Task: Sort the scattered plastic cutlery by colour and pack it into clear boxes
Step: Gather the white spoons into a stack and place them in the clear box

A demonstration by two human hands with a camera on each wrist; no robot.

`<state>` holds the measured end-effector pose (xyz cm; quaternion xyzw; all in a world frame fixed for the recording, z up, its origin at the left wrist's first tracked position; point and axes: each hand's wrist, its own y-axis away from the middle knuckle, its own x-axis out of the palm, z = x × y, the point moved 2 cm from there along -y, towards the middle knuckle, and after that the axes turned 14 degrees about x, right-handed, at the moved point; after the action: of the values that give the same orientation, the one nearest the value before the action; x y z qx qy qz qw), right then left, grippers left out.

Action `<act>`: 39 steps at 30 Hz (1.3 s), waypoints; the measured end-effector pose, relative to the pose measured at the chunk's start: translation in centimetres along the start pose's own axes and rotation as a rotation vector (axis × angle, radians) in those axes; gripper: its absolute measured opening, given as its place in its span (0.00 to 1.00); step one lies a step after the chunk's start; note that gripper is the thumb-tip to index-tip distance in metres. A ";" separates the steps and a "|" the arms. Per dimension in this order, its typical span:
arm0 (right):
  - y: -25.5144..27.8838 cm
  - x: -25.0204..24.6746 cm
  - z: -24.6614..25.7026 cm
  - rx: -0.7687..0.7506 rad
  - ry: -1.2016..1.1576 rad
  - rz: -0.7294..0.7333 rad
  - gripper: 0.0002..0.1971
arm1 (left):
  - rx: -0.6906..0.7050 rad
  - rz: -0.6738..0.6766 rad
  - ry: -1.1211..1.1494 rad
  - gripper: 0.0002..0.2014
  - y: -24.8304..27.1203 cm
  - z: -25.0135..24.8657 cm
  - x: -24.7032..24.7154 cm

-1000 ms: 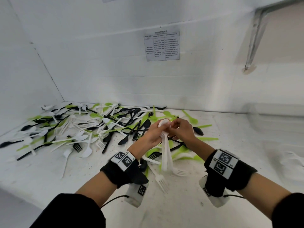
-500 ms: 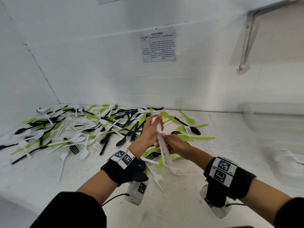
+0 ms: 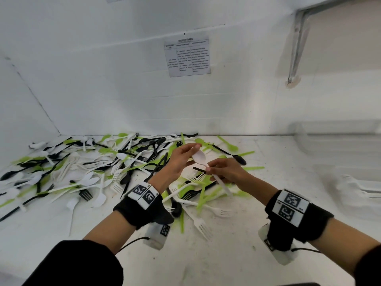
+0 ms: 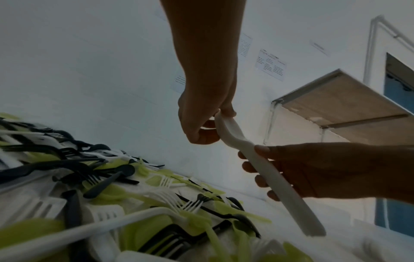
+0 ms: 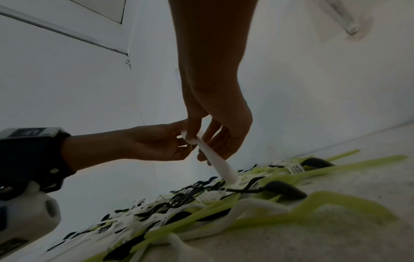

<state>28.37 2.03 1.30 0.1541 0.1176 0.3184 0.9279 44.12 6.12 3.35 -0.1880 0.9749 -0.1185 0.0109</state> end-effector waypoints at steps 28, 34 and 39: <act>12.6 -25.2 -4.7 -0.050 0.507 -0.597 0.14 | 0.092 0.449 0.072 0.05 0.8 0.6 25.8; 13.9 -31.4 -6.5 -0.055 0.581 -0.552 0.13 | 0.083 0.456 0.061 0.07 1.6 1.4 31.9; 14.1 -35.4 -7.7 -0.071 0.648 -0.483 0.13 | 0.128 0.467 -0.020 0.06 1.9 2.2 35.5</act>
<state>-9.09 -7.97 3.46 -0.0185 0.4258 0.1273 0.8956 10.60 -5.73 1.61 0.0424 0.9823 -0.1725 0.0594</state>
